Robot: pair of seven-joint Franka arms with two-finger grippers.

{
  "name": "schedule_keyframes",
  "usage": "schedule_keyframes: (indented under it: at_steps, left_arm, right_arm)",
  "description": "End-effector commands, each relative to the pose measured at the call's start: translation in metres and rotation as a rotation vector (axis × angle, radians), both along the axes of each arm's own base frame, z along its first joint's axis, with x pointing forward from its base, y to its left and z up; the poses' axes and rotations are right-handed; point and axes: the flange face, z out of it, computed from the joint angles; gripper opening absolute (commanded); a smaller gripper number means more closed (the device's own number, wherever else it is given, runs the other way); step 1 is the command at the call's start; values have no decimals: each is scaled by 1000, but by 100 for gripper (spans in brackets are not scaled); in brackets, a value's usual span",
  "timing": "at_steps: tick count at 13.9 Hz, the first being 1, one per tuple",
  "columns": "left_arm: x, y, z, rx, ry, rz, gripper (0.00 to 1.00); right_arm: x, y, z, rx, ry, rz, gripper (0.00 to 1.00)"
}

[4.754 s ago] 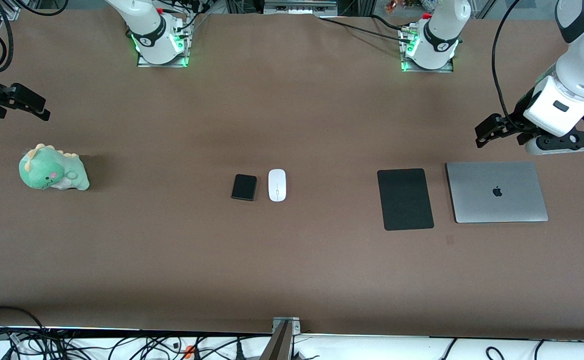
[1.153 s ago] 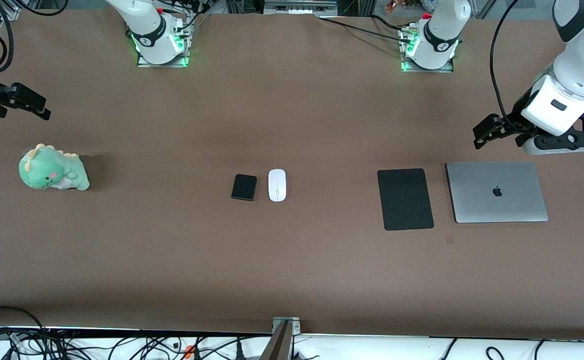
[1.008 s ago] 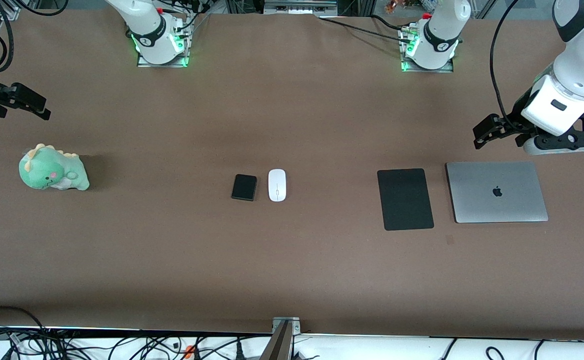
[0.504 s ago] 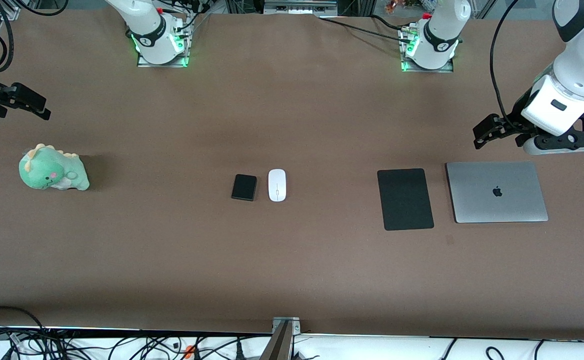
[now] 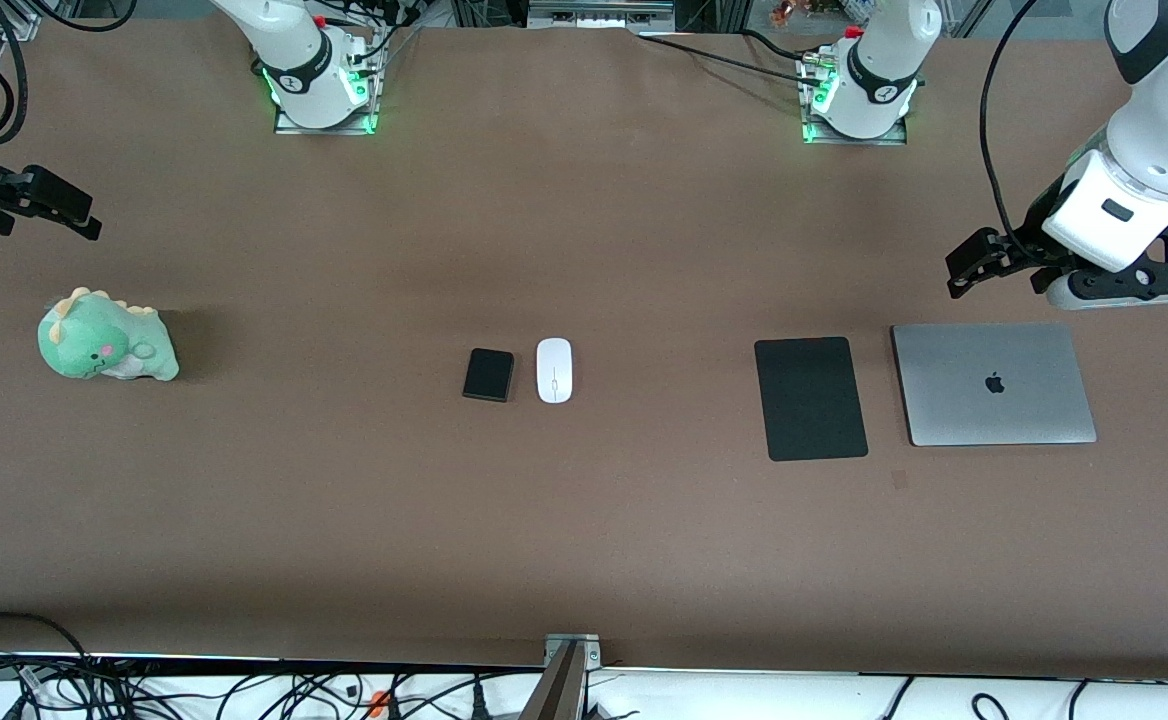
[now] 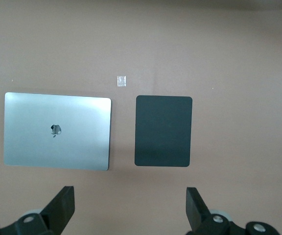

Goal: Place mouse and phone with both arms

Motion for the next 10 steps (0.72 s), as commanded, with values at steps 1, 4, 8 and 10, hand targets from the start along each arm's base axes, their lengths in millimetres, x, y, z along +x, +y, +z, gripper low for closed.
schedule_keyframes:
  at_steps: [1,4,8,10]
  left_arm:
    - [1,-12,5,-15,2,-28,100]
    - [-2,-34,20,-22,-5,-60,100]
    - [8,-67,-17,-23,75,-136,100]
    - [15,-78,-56,-35,181,-164,100]
  right_arm:
    - [-5,0,6,-4,2,0,100]
    - [-5,0,4,-4,6,1,100]
    - [1,6,-20,-6,78,6,100]
    - [10,15,-43,-15,129,17,100]
